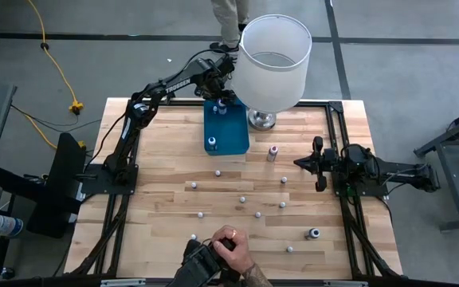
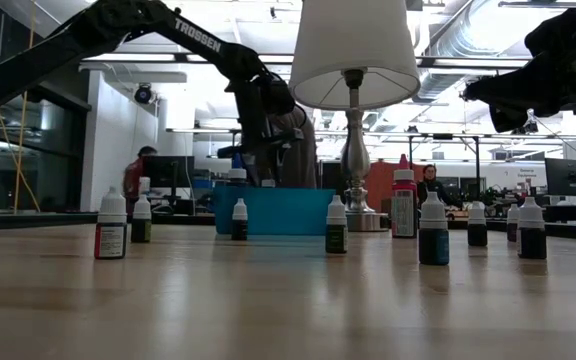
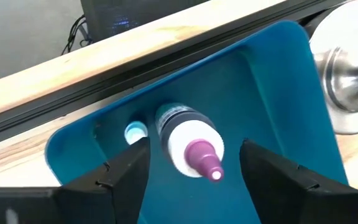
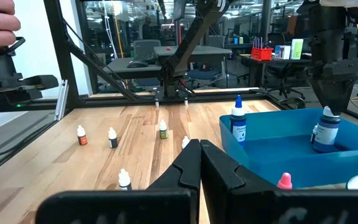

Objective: Pick & Place food coloring
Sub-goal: Put the small green food coloring bottle into the blue bin

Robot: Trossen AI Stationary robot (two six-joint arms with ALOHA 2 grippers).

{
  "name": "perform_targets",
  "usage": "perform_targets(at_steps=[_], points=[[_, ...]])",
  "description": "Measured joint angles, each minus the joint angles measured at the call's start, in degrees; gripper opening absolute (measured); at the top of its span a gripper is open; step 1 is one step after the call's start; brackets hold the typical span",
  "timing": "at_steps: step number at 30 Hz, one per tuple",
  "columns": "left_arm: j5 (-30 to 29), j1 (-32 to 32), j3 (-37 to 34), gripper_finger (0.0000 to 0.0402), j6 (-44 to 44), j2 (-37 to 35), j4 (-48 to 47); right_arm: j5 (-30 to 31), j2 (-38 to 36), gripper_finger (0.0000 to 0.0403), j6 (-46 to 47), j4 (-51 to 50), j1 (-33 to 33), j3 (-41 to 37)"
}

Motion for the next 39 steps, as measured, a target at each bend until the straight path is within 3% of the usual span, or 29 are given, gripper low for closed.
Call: perform_targets(at_steps=[16, 26, 29, 33, 39], points=[[0.7, 0.0, 0.0, 0.0268, 0.4, 0.0, 3.6, 0.0, 0.0, 0.0, 0.0, 0.0, 0.0, 0.0], [-9.6, 0.2, 0.0, 0.0269, 5.1, 0.0, 7.5, 0.0, 0.0, 0.0, 0.0, 0.0, 0.0, 0.0], [-12.4, 0.5, 0.0, 0.0269, 2.6, 0.0, 7.1, 0.0, 0.0, 0.0, 0.0, 0.0, 0.0, 0.0], [-12.9, 1.4, 0.0, 0.0269, -4.2, 0.0, 4.4, 0.0, 0.0, 0.0, 0.0, 0.0, 0.0, 0.0], [-14.0, 3.0, 0.0, 0.0269, -7.5, 0.0, 0.5, 0.0, 0.0, 0.0, 0.0, 0.0, 0.0, 0.0]])
